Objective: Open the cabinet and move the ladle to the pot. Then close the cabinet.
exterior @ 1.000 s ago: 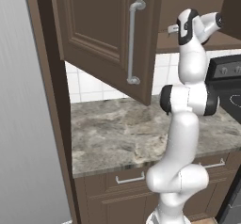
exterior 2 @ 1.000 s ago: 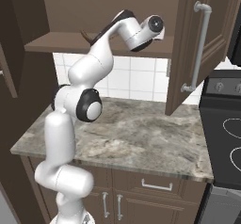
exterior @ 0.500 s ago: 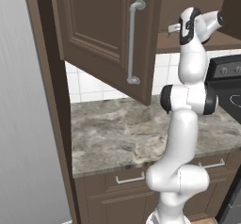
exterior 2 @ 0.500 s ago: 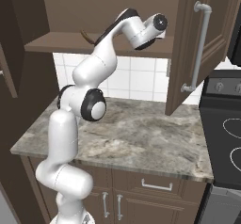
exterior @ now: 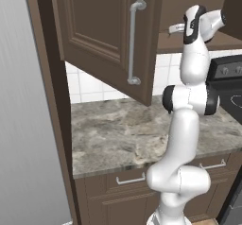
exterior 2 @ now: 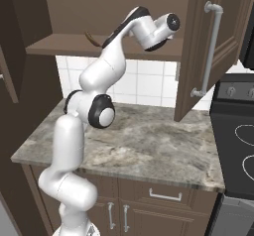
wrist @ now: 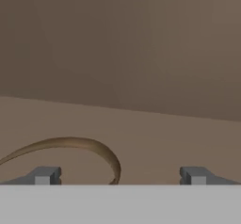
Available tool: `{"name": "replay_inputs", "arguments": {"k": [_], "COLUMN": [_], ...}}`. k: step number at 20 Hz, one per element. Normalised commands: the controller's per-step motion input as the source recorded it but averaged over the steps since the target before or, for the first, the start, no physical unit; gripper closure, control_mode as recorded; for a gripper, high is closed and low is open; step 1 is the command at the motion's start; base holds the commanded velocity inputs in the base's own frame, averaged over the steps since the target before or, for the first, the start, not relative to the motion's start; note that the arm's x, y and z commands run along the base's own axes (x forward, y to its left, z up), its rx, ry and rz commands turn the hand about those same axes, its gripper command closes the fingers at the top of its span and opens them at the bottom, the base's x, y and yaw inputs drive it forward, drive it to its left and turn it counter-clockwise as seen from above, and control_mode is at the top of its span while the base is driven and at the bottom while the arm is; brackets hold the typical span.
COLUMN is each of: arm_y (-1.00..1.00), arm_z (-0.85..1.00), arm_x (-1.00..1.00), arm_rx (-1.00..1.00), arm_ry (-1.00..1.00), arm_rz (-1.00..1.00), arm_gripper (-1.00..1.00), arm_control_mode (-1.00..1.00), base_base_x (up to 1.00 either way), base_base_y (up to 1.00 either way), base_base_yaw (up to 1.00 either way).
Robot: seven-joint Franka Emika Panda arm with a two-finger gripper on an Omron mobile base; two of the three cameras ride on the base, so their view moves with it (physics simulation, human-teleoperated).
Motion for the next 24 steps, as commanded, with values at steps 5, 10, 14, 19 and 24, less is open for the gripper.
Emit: {"name": "replay_inputs", "arguments": {"k": [5, 10, 14, 19, 24], "arm_y": [0.23, 0.34, 0.33, 0.22, 0.07], "arm_z": [-0.07, -0.32, -0.40, -0.26, -0.09], "arm_x": [0.00, 0.00, 0.05, 0.13, 0.16], "arm_rx": [0.00, 0.00, 0.00, 0.00, 0.00], "arm_ry": [0.01, 0.04, 0.06, 0.04, 0.01], "arm_rz": [0.11, 0.10, 0.09, 0.07, 0.04], "arm_gripper": [-1.00, -1.00, 1.00, 1.00, 1.00], "arm_control_mode": [-1.00, -1.00, -1.00, -1.00, -1.00], "base_base_x": [0.00, 0.00, 0.00, 0.00, 0.00], "base_base_y": [0.00, 0.00, 0.00, 0.00, 0.00], "base_base_yaw": [0.00, 0.00, 0.00, 0.00, 0.00]}}
